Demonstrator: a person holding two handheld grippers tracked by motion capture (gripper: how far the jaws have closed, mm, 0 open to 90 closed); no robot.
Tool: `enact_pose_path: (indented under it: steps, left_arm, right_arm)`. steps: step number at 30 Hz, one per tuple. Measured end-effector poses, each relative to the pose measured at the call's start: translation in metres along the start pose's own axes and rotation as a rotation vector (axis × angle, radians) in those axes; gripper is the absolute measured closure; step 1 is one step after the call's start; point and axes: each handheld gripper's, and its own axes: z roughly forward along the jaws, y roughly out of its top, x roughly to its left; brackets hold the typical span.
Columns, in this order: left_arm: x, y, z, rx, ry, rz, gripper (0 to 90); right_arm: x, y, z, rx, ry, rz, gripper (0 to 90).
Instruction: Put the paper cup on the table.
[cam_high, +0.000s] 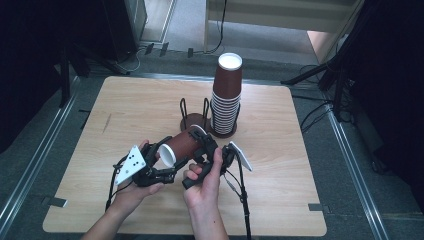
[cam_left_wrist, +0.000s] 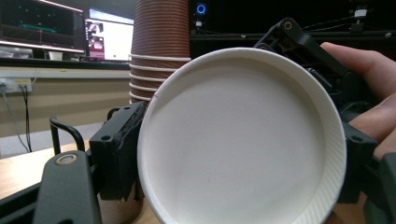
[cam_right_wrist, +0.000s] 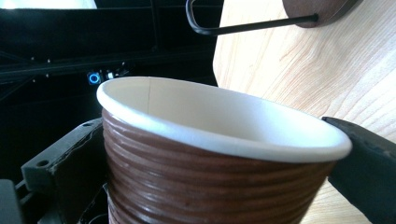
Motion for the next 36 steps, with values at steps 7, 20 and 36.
enact_pose_path:
  steps: [7,20,36]
  left_arm:
    - [-0.001,0.0,0.0,0.008,-0.012,-0.003,21.7]
    - [-0.001,0.0,-0.002,0.012,-0.012,0.007,19.5]
    - [0.003,0.001,-0.01,0.035,0.02,-0.039,11.1]
  right_arm:
    - [-0.005,0.004,0.004,0.031,0.027,0.012,1.1]
    - [-0.008,0.003,0.001,0.028,0.061,-0.008,6.1]
    - [-0.003,0.005,0.0,-0.005,0.069,-0.05,11.1]
